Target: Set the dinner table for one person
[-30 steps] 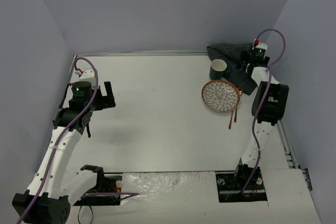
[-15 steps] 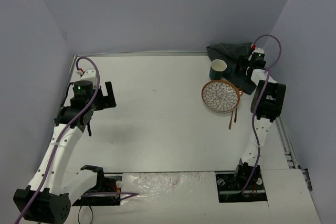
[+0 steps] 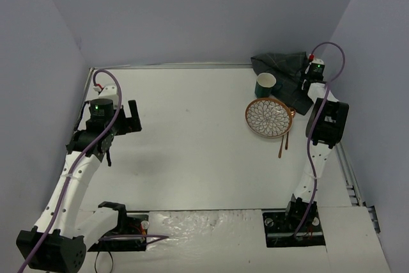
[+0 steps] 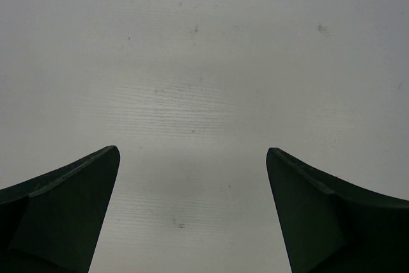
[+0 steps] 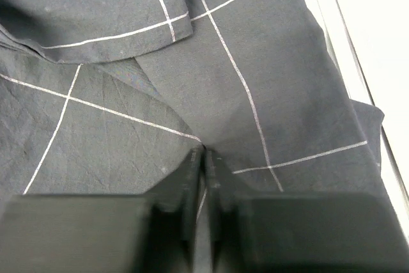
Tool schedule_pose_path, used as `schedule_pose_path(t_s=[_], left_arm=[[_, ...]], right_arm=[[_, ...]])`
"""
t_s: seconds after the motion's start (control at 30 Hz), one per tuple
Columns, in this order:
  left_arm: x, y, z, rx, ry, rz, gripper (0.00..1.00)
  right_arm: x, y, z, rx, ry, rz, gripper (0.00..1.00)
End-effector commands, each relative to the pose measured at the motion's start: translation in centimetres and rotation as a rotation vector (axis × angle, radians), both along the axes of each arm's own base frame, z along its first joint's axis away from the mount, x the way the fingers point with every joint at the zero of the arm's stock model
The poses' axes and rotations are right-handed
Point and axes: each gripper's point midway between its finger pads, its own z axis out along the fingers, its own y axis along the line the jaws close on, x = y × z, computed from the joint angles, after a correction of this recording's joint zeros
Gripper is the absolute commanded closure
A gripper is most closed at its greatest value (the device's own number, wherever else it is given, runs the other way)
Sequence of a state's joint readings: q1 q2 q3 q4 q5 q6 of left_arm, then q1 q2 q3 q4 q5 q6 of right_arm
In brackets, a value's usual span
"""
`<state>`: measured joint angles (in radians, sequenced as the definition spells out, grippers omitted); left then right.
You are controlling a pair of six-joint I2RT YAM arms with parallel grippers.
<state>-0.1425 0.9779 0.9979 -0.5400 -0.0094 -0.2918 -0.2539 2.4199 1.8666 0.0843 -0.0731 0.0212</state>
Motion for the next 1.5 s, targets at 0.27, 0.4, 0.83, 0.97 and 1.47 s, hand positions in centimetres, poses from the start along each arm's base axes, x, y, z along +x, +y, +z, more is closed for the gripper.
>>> schedule_pose_path(t_s=[0.27,0.4,0.83,0.97,1.47], left_arm=[[0.8,-0.1,1.6,-0.015,-0.072,-0.002,0.03],[0.8,-0.4,1.6,-0.024,-0.073,-0.014,0.03],[0.8,-0.8,1.5,-0.035,-0.065,-0.034,0.03],[0.8,-0.9,1.2,-0.037,-0.056,-0.038,0.03],[0.8,-1.1,0.9,-0.042,-0.046,-0.049,0.03]], right_arm=[[-0.8,0.6,5.8,-0.010,-0.063,0.001,1.00],[-0.8,-0.2,8.1,-0.076,-0.106,-0.011,0.68],[1.1,-1.8,9.0,-0.149,-0.150,0.074,0.03],[1.4,-2.3,7.3,-0.118,-0.139,0.123,0.00],[0.4,-1.6,1.0,-0.018,-0.011,0.198,0.35]])
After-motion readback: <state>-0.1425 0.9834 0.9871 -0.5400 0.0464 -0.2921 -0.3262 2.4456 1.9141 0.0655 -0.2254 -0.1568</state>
